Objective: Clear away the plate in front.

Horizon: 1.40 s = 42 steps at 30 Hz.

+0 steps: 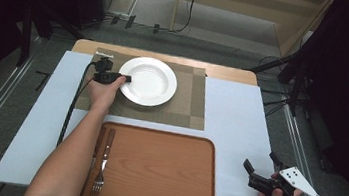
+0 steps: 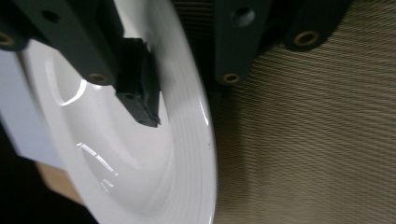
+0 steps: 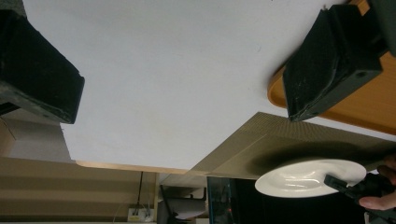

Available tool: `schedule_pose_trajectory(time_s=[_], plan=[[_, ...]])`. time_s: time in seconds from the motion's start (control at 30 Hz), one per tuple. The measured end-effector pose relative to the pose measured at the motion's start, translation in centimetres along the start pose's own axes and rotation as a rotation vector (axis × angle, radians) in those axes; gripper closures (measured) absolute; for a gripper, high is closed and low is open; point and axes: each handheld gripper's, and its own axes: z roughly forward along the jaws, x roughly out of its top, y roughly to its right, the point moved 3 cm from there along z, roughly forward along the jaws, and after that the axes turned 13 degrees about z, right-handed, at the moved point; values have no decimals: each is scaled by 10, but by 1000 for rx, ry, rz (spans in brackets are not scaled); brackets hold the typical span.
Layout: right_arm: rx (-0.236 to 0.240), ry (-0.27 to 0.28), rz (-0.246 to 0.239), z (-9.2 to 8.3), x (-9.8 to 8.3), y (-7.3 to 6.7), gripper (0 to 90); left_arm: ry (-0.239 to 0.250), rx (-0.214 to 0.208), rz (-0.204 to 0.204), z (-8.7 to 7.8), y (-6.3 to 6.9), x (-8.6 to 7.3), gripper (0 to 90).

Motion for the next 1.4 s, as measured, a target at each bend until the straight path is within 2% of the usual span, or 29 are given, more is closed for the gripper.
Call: schedule_pose_trajectory(time_s=[0.07, 0.1, 0.3, 0.63, 0.83, 0.97, 1.13, 1.33, 1.4], plan=[[0, 0, 0, 0, 0, 0, 0, -14, 27, 63, 0, 9, 3, 728], [1, -3, 0, 0, 0, -1, 0, 1, 14, 76, -1, 12, 5, 743], [0, -2, -1, -1, 0, -1, 0, 28, -5, 116, -7, 27, 10, 808], [-2, -2, -16, 0, 0, -1, 0, 32, 0, 83, -7, 28, 11, 815], [1, 1, -9, 0, 0, -1, 0, 22, 5, 65, -9, 30, 12, 815], [4, 7, 2, 0, 0, 0, 0, 28, -18, 56, -14, 30, 11, 814], [2, 7, -3, 0, 0, 0, 0, 56, -57, 22, -23, 32, 10, 814], [1, 7, -23, 0, -1, -3, 0, 65, -75, 36, -34, 38, 11, 814], [1, 7, -32, -1, -1, -3, 0, 70, -94, 38, -37, 40, 10, 814]])
